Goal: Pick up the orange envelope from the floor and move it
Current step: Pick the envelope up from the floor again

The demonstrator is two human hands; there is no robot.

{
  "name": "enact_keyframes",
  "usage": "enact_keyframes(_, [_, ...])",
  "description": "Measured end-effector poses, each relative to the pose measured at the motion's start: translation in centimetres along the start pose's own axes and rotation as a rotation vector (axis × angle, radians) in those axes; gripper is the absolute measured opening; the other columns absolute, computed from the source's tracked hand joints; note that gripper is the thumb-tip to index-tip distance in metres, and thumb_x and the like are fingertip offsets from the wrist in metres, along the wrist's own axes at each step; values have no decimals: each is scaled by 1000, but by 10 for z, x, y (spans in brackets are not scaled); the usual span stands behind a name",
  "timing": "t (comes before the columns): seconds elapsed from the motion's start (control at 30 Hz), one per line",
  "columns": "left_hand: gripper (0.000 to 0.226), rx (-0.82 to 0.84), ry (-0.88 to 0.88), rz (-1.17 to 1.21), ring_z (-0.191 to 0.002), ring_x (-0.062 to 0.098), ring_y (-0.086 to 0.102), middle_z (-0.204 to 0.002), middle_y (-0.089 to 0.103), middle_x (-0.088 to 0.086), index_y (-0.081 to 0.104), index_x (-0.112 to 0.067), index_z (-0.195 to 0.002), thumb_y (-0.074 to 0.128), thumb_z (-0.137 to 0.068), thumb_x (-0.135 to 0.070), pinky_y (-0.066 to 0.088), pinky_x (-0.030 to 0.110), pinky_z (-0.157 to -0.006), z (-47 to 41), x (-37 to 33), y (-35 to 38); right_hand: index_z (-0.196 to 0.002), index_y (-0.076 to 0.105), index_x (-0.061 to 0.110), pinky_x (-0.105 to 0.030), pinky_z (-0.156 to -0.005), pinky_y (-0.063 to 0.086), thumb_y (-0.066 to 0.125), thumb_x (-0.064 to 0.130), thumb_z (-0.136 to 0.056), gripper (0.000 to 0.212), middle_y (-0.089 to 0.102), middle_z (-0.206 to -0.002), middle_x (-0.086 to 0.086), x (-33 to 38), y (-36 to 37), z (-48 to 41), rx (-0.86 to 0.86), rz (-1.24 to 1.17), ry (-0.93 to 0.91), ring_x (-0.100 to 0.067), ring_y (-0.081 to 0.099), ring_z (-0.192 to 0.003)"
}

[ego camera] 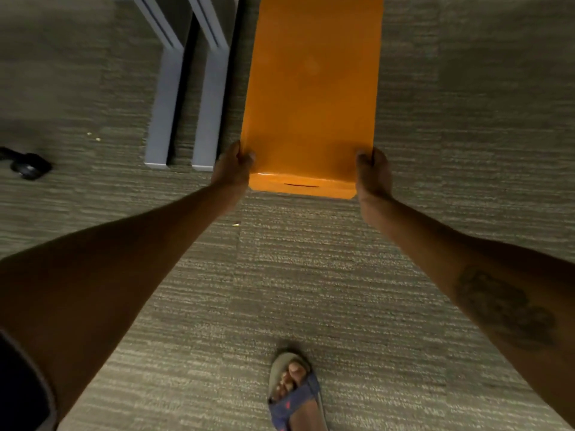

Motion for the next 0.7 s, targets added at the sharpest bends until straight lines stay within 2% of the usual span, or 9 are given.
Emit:
enact_keyframes(0.07, [33, 12, 24, -23, -100, 29, 60, -116, 66, 18, 59, -4, -127, 50, -100, -22, 48, 42, -89, -22, 8, -17, -119, 62, 10, -40, -81, 44, 45, 33, -103, 33, 62, -106, -13, 9, 24, -8, 7, 9, 2, -19, 51, -91])
enact_keyframes(0.1, [33, 23, 31, -26, -98, 26, 57, -112, 64, 18, 58, 0, -127, 49, -100, -18, 48, 42, -91, -32, 11, -24, -120, 62, 10, -39, -79, 42, 44, 34, -103, 34, 59, -102, -10, 13, 35, -11, 13, 11, 0, -18, 49, -90])
enact_keyframes(0.2, [22, 63, 18, 86, -94, 22, 46, -100, 51, 13, 57, 4, -114, 48, -101, -12, 37, 37, -80, -57, 22, -38, -119, 63, 12, -41, -78, 43, 43, 38, -102, 37, 63, -105, -11, 22, 62, -20, 20, 51, -4, -19, 51, -90])
enact_keyframes(0.27, [13, 85, 14, 138, -94, 23, 45, -96, 50, 11, 57, -5, -96, 46, -102, -9, 33, 36, -80, -69, 27, -42, -115, 63, 11, -33, -71, 38, 42, 38, -102, 37, 63, -103, -11, 26, 76, -25, 22, 74, -18, -20, 53, -88])
enact_keyframes(0.33, [21, 95, 7, 155, -91, 23, 44, -95, 48, 12, 52, -18, -84, 46, -103, -11, 33, 36, -78, -76, 29, -45, -112, 62, 11, -30, -66, 31, 42, 37, -102, 34, 58, -95, -7, 29, 86, -30, 24, 88, -24, -21, 51, -83])
enact_keyframes(0.47, [22, 73, 4, 142, -75, 18, 42, -85, 46, 3, 48, -20, -81, 46, -102, -17, 32, 29, -63, -86, 29, -52, -103, 60, 15, -30, -58, 30, 43, 39, -101, 30, 56, -83, -1, 33, 95, -36, 37, 132, -49, -18, 49, -72])
enact_keyframes(0.53, [16, 66, 8, 126, -78, 18, 42, -83, 44, 1, 48, -16, -86, 47, -101, -19, 33, 31, -67, -92, 29, -54, -96, 56, 17, -28, -53, 32, 43, 39, -102, 26, 51, -74, 5, 35, 98, -36, 64, 122, -72, -10, 46, -63])
enact_keyframes(0.6, [22, 55, 4, 102, -86, 19, 44, -84, 46, 0, 47, -20, -79, 48, -101, -20, 36, 34, -75, -98, 31, -57, -100, 58, 15, -28, -57, 33, 43, 39, -102, 28, 53, -76, 5, 37, 103, -38, 84, 141, -85, -10, 47, -64])
enact_keyframes(0.7, [27, 30, -33, 83, -77, 13, 47, -79, 47, -7, 47, -26, -74, 50, -100, -23, 39, 31, -69, -101, 28, -64, -111, 60, 12, -26, -61, 34, 42, 41, -103, 36, 56, -82, 2, 40, 111, -38, 74, 167, -89, -11, 50, -67])
Point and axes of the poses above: each hand's wrist, its own z-axis away from the middle knuckle, its own y-axis out of the palm, x = y × z, the point moved 1 cm from there along -z, towards the middle knuckle
